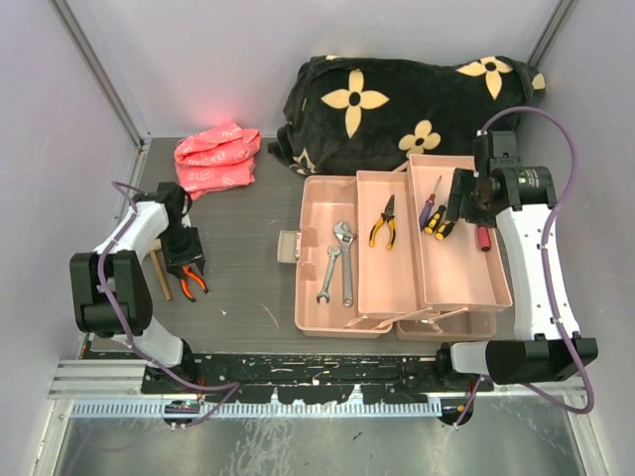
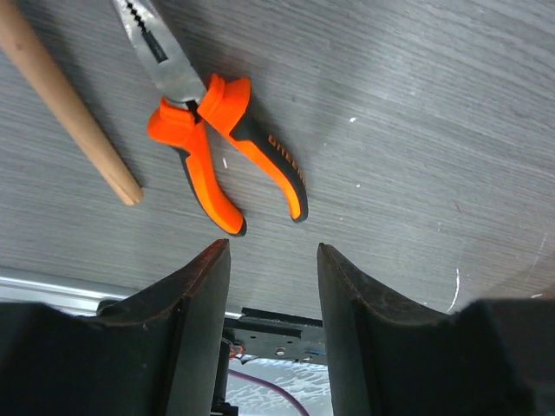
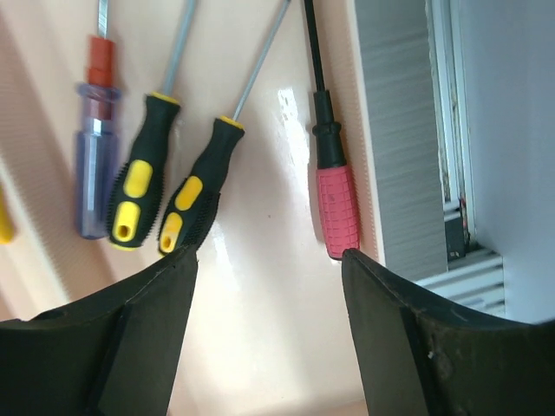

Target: Pack the tool kit

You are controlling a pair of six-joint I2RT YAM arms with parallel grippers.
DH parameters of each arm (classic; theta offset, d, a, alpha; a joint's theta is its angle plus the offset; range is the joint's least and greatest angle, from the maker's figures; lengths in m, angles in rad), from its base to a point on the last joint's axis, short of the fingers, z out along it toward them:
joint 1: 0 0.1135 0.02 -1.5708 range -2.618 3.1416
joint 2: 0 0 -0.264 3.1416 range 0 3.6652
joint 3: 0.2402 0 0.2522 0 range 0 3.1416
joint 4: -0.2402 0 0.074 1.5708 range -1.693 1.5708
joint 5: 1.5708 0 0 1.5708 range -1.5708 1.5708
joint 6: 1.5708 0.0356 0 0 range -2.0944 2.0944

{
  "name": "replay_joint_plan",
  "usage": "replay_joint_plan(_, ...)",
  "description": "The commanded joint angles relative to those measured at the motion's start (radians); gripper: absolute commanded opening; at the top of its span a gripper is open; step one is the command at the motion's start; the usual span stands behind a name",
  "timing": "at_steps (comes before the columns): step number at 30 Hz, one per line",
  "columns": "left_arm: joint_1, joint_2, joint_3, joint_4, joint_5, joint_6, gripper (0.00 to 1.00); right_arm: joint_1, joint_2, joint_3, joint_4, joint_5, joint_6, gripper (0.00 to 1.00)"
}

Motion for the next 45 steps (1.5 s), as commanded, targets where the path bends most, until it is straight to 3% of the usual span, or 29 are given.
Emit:
replay_joint_plan(1,0.003,0.067,0.025,0.039,0.021,-0.032,0.45,-0.002,-0.047,0.127,-0.012,-0.027,0.004,0.73)
replay_joint_plan(7,0.029,0.176,0.02,0.085,0.031,-0.07,0.42,-0.002,-0.043,0.222,-0.051,-0.026,0.01,0.73)
replay_joint_plan(15,0.05,0.295,0.054,0.118,0.04,-0.102,0.4,-0.002,-0.076,0.221,-0.076,-0.027,0.022,0.73)
replay_joint_plan(17,0.052,0.313,0.056,0.123,0.042,-0.098,0.28,-0.002,-0.081,0.216,-0.076,-0.022,0.024,0.73)
replay_joint_plan(18,0.053,0.32,0.056,0.125,0.042,-0.095,0.1,-0.002,-0.08,0.218,-0.076,-0.02,0.024,0.73)
replay_joint_plan(19,0.053,0.321,0.061,0.12,0.042,-0.092,0.01,-0.002,-0.081,0.218,-0.077,-0.018,0.025,0.73)
replay_joint_plan(26,0.026,0.125,0.211,0.029,0.115,-0.07,0.0,-0.002,-0.084,0.232,-0.072,-0.016,0.03,0.73)
replay_joint_plan(32,-0.141,0.002,0.488,-0.028,0.122,-0.005,0.0,-0.002,-0.08,0.232,-0.046,-0.025,0.039,0.73)
replay_joint_plan(36,-0.341,0.019,0.695,-0.03,0.175,-0.02,0.0,-0.002,-0.086,0.233,-0.023,-0.022,0.059,0.73)
replay_joint_plan(41,-0.577,0.035,0.773,0.06,0.246,-0.056,0.0,-0.002,-0.107,0.238,-0.014,-0.017,0.073,0.73)
replay_joint_plan(45,-0.694,0.066,0.772,0.115,0.333,-0.158,0.0,-0.002,-0.131,0.218,-0.028,-0.01,0.081,0.73)
